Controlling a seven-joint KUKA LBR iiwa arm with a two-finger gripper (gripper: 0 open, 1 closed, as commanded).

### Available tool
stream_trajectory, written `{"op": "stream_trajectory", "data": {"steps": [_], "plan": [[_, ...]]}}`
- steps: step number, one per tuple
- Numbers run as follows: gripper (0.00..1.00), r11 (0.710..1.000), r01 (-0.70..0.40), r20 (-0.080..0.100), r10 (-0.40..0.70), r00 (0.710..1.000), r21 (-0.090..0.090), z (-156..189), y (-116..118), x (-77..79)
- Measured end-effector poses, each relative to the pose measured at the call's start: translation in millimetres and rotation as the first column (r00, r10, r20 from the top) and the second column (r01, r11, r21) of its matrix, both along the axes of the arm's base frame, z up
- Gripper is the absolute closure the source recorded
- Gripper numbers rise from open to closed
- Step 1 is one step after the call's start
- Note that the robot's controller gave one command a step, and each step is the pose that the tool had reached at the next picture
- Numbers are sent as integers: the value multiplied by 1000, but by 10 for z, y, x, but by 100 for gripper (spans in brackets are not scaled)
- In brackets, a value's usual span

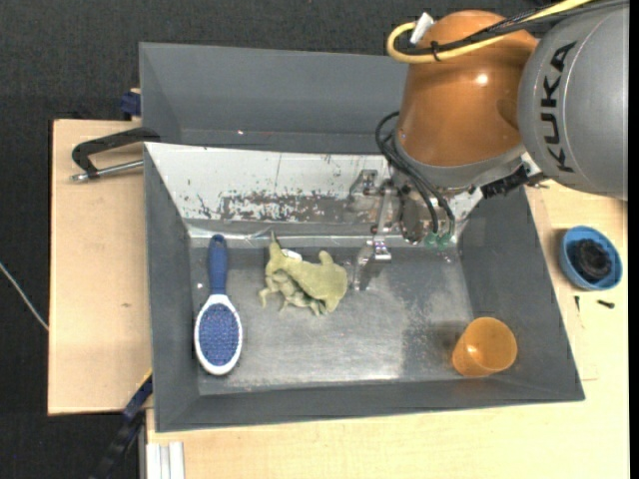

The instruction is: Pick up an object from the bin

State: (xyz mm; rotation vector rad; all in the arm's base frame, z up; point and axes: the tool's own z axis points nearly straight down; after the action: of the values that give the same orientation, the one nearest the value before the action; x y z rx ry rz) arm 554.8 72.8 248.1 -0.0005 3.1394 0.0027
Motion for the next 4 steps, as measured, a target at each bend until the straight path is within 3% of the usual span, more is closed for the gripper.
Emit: {"op": "stream_trajectory", "data": {"steps": [1,2,3,4], "plan": [[0,1000,0,-9,0,1000,0,-1508,296,246],[100,1000,1,-2,-1,1000,0,-1459,290,265],[0,1000,2,-1,-2,1000,0,-1459,288,268],[100,1000,2,-2,-2,1000,0,-1461,288,266]]}}
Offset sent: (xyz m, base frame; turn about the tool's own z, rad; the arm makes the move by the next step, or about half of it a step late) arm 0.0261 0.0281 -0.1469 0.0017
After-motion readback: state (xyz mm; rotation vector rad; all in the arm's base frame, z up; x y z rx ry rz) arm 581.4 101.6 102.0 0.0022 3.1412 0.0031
